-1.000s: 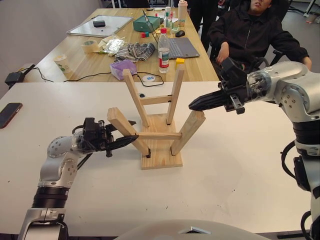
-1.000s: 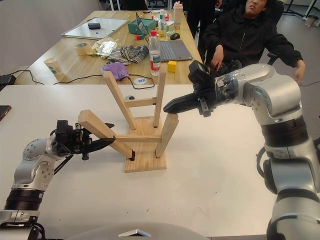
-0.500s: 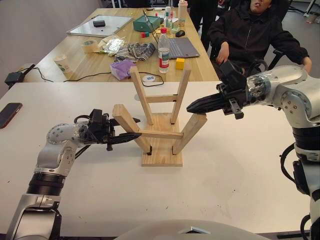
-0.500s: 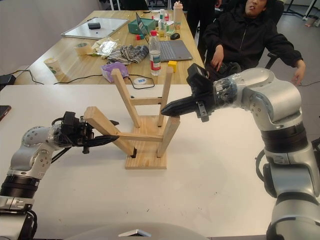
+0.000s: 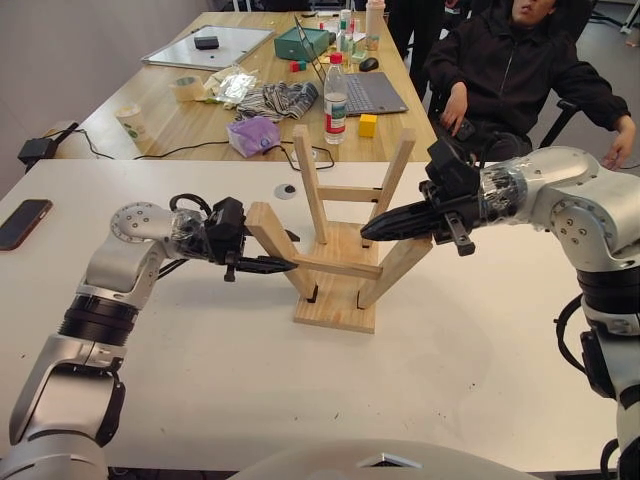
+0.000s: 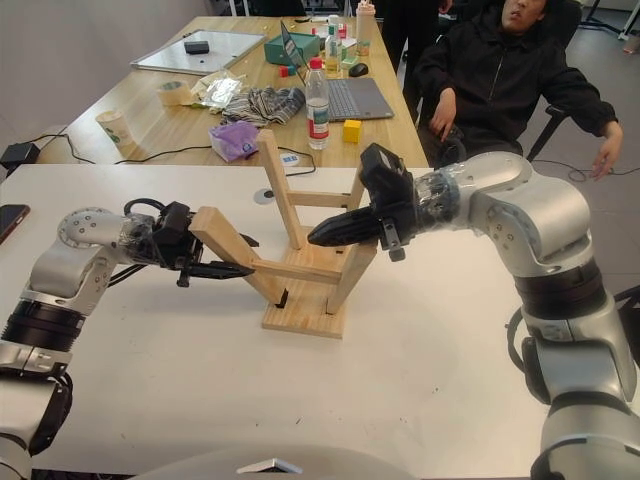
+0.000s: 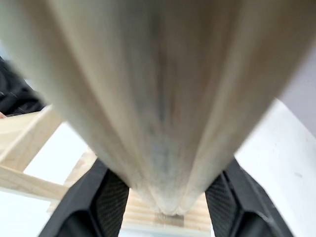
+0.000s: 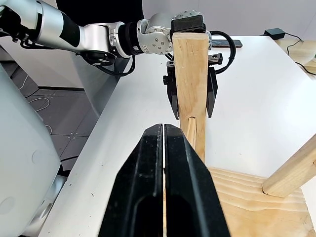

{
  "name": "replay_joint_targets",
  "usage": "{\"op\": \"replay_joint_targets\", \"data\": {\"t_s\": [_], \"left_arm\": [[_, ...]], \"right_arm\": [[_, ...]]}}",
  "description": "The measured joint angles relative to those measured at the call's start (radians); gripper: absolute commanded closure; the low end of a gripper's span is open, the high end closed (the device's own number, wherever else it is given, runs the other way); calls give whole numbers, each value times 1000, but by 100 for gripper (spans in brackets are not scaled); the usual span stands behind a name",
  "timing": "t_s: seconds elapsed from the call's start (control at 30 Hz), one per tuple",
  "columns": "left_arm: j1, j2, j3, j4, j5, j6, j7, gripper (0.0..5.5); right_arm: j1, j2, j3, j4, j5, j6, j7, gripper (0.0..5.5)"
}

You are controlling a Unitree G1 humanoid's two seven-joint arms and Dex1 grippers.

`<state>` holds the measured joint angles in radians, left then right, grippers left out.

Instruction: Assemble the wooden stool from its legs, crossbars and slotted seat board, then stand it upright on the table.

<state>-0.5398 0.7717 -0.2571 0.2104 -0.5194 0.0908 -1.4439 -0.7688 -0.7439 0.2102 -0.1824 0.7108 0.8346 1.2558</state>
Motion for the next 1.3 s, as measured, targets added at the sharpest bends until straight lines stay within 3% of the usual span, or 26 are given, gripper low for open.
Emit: {"op": "replay_joint_targets", "data": {"t_s": [0.43, 1.1, 1.17, 1.2, 1.3], "left_arm": [[-134, 12, -102, 69, 31, 44, -46, 346], [-45, 17, -101, -25, 30, 8, 79, 346], [-37, 17, -100, -31, 30, -3, 89, 299], [-24, 16, -104, -37, 57, -14, 127, 283], [98, 4, -255, -35, 331, 11, 263, 271]], "right_arm": [[72, 30, -61, -39, 47, -3, -107, 547], [104, 28, -99, -47, 45, -2, -127, 547], [106, 28, -100, -47, 44, -2, -127, 550], [106, 29, -102, -47, 45, -3, -131, 550], [101, 68, -102, -52, 62, -5, -147, 550]]}}
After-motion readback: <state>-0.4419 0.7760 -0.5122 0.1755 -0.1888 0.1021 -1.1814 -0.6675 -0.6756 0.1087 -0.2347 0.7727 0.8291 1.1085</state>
